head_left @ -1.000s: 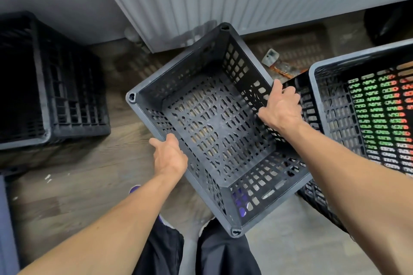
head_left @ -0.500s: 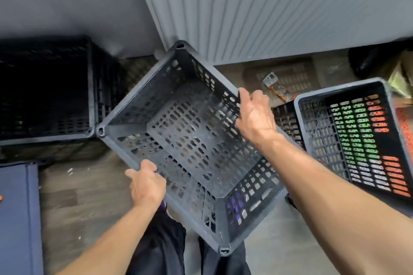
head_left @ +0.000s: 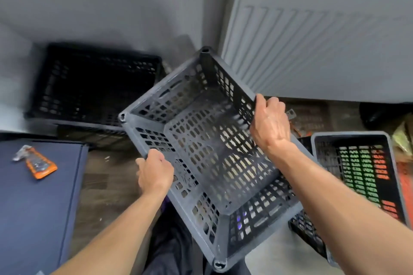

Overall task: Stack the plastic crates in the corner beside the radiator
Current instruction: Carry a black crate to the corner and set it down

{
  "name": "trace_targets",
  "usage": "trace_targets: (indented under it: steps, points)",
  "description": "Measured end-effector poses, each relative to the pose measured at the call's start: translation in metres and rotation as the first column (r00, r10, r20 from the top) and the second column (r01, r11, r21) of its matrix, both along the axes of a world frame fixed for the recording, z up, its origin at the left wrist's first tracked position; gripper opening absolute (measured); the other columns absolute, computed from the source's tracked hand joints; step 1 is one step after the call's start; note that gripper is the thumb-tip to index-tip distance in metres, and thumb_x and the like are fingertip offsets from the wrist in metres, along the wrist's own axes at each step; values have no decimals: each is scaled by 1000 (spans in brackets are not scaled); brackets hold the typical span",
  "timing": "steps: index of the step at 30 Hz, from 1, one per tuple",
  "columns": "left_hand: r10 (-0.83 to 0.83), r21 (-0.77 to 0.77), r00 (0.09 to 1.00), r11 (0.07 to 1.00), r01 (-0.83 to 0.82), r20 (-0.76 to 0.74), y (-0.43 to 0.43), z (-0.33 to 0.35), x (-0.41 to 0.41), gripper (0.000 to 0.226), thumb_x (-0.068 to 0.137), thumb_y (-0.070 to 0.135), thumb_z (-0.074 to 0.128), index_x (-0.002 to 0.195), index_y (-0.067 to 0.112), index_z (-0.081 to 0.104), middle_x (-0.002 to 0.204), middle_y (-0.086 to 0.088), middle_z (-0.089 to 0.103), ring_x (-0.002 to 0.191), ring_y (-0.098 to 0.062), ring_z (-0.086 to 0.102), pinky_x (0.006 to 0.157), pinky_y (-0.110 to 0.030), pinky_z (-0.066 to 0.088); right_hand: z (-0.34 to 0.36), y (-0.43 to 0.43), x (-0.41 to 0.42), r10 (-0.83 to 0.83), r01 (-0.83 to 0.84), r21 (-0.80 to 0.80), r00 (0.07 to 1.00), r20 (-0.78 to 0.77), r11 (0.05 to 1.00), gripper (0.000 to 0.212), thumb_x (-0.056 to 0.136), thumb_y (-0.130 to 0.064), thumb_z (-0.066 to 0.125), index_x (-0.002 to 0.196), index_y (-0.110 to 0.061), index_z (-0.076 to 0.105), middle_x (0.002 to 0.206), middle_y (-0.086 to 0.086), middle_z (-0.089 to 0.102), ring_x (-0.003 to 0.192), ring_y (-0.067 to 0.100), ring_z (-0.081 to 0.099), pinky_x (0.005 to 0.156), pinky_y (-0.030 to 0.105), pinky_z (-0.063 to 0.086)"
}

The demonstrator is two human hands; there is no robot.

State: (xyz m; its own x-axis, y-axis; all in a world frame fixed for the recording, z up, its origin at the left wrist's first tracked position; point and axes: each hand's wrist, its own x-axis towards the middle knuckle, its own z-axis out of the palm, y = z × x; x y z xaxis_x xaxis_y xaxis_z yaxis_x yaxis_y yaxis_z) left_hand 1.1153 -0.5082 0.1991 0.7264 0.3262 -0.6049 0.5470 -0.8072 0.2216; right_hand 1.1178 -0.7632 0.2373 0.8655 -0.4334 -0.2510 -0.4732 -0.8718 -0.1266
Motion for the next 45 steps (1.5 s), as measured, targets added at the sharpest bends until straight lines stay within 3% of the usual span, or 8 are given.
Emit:
trace_targets:
  steps: [8, 15, 19, 22, 26, 30, 41, 45]
  points:
    - [61, 10, 997, 998, -61, 51, 16, 36, 1, 20, 98, 8, 43, 101, 23, 56, 126, -9, 42, 100, -36, 49, 73, -37, 37, 38, 8, 5, 66, -66, -61, 998, -9, 996, 45, 83, 7, 50, 126, -4, 43, 105, 19, 49, 95, 33, 45, 70, 39, 41]
    - [152, -17, 982, 988, -151, 115, 24, 67, -20, 20, 94, 7, 46, 102, 22, 56, 117, -4, 42, 99, -33, 51, 69, -35, 36, 72, 15, -6, 105, -104, -66, 994, 22, 992, 51, 80, 12, 51, 129, -2, 44, 109, 20, 51, 100, 35, 47, 74, 40, 44]
    - [216, -85, 961, 975, -204, 174, 29, 94, -23, 14, 92, 7, 48, 99, 16, 56, 108, -1, 39, 91, -25, 39, 72, -29, 34, 96, 17, -8, 99, -98, -28, 994, 46, 995, 49, 80, 11, 51, 127, -1, 45, 111, 22, 50, 102, 36, 48, 77, 44, 48]
    - [301, -80, 938, 953, -291, 174, 32, 118, -20, 16, 92, 10, 47, 102, 17, 59, 104, 2, 38, 74, -18, 40, 59, -26, 28, 113, 18, -7, 102, -103, -3, 992, 78, 995, 50, 80, 10, 54, 127, -2, 45, 109, 20, 49, 101, 36, 48, 79, 46, 50]
    - [283, -140, 920, 957, -253, 272, 39, 130, -22, 35, 89, 5, 50, 73, 35, 42, 103, 1, 38, 91, -25, 38, 76, -28, 31, 123, 24, -5, 128, -131, 22, 986, 111, 991, 49, 80, 9, 53, 127, -3, 45, 108, 19, 48, 101, 34, 46, 81, 48, 51]
    - [261, -38, 928, 965, -260, 267, 50, 135, -22, 21, 92, 5, 44, 99, 20, 57, 98, 5, 40, 99, -29, 48, 68, -30, 32, 121, 35, 4, 142, -152, 62, 979, 144, 986, 47, 81, 9, 51, 126, -3, 44, 105, 17, 46, 93, 28, 38, 74, 42, 45]
    - [276, 1, 917, 957, -289, 289, 124, 119, 17, 29, 93, 3, 47, 105, 24, 63, 117, -7, 49, 101, -35, 53, 73, -35, 38, 101, 103, 57, 238, -248, 111, 966, 97, 962, 54, 81, 7, 54, 131, -8, 40, 101, 10, 41, 94, 26, 40, 74, 41, 45]
    - [299, -2, 911, 950, -311, 284, 156, 114, 43, 27, 94, 5, 48, 104, 25, 64, 116, -7, 49, 89, -29, 48, 71, -34, 36, 99, 139, 91, 255, -262, 93, 963, 86, 960, 52, 84, 7, 48, 133, -8, 39, 106, 15, 45, 98, 29, 44, 79, 43, 50]
